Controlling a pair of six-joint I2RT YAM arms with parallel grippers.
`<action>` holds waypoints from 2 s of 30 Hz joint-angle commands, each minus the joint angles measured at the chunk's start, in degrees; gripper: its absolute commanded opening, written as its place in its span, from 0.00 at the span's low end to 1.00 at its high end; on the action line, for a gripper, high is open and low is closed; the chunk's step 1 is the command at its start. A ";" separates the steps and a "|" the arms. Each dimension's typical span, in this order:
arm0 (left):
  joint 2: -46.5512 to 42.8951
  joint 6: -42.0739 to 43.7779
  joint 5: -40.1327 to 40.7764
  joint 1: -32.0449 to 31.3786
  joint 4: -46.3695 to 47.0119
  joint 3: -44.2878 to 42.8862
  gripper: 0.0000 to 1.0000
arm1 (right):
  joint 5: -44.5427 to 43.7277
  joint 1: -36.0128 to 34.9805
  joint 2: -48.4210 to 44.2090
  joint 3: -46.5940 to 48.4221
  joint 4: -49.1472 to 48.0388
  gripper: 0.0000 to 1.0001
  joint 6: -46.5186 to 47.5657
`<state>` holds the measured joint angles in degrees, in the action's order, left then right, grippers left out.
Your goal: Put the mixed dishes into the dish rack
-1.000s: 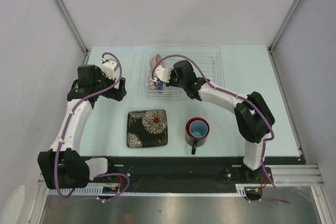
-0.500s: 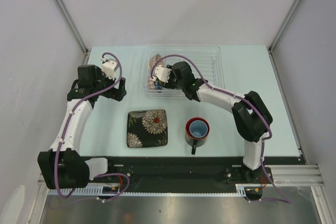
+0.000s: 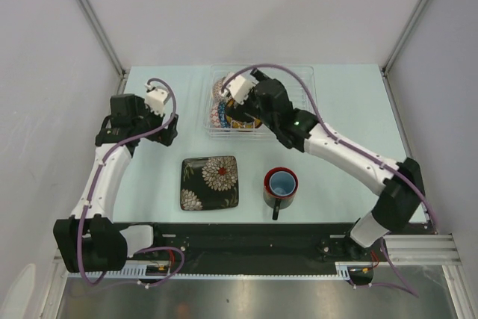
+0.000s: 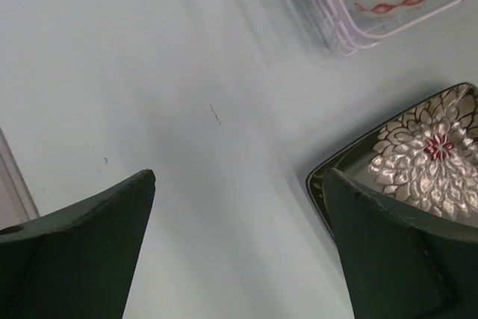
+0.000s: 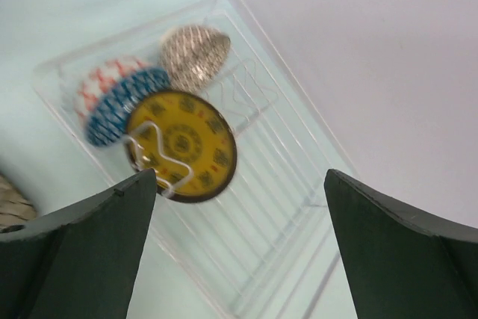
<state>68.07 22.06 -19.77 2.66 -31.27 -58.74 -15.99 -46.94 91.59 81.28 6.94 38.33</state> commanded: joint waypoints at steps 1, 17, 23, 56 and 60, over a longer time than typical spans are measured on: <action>-3.47 7.37 1.93 0.33 1.03 3.54 1.00 | 3.46 -0.27 -5.72 10.90 19.43 1.00 -26.93; -11.91 25.48 1.40 -0.02 -4.94 20.95 1.00 | 38.14 1.77 3.15 -10.70 -1.05 1.00 -74.98; -12.44 25.66 -0.18 -0.46 -5.12 22.44 1.00 | 30.50 -0.70 4.30 -13.32 1.59 1.00 -72.26; -6.46 24.78 5.09 -10.29 5.07 29.74 1.00 | 37.17 -2.63 18.18 -22.74 -16.60 0.85 -72.87; -6.46 23.29 5.62 -12.93 6.91 30.79 1.00 | 40.49 -3.25 17.22 -22.48 -18.98 0.80 -73.13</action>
<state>61.45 47.16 -10.83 -6.94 -28.62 -28.82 19.97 -48.31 108.03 58.89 -9.67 -34.33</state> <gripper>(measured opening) 0.994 0.824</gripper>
